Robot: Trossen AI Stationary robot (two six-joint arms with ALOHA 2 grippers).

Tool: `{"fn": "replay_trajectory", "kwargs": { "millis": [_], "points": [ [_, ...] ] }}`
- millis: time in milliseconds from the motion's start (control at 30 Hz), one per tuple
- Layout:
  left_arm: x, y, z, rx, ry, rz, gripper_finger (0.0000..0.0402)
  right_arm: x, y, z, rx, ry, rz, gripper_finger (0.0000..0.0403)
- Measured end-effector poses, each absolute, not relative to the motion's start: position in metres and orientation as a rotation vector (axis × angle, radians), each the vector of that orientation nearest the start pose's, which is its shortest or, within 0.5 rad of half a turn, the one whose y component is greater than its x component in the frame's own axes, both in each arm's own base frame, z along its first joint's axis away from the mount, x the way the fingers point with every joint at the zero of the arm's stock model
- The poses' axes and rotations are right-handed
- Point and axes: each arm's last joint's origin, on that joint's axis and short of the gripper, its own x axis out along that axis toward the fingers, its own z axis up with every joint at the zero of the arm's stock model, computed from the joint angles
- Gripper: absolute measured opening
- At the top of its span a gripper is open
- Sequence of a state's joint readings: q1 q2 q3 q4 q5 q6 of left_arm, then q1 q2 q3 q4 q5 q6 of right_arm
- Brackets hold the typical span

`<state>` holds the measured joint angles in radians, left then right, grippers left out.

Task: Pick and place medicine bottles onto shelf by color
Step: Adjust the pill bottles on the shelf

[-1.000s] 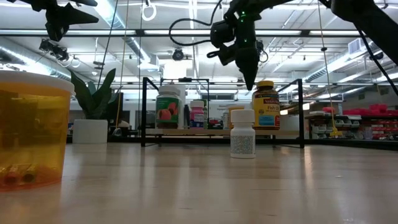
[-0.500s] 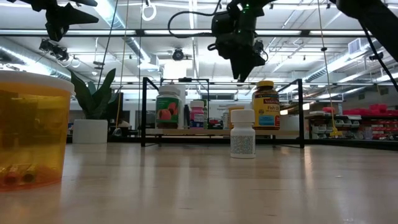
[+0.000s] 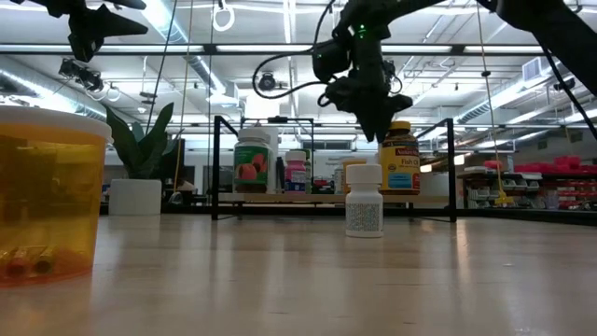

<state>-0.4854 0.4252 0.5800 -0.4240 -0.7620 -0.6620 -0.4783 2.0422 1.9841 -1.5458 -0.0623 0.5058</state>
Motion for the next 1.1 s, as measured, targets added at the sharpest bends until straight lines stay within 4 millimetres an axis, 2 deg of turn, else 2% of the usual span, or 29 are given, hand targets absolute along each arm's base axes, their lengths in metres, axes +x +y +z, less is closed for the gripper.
{"fn": "replay_trajectory", "kwargs": {
  "millis": [400,667,767,867,1100],
  "points": [
    [0.096,-0.028,0.286,-0.498,0.119,0.334,0.0172,0.336,-0.181,0.287,0.787,1.478,-0.843,0.0172],
    [0.096,-0.028,0.286,-0.497,0.119,0.334,0.0172,0.346,-0.185,0.292,0.783,1.364,-0.753,0.0183],
    [0.096,-0.028,0.286,-0.496,0.119,0.334,0.0172,0.347,-0.195,0.298,0.753,1.294,-0.786,0.0183],
    [0.096,-0.028,0.286,-0.496,0.119,0.334,0.0172,0.342,-0.213,0.301,0.752,1.220,-0.838,0.0182],
    [0.096,-0.028,0.286,-0.502,0.118,0.334,0.0172,0.330,-0.240,0.300,0.768,1.166,-0.882,0.0181]
  ]
}}
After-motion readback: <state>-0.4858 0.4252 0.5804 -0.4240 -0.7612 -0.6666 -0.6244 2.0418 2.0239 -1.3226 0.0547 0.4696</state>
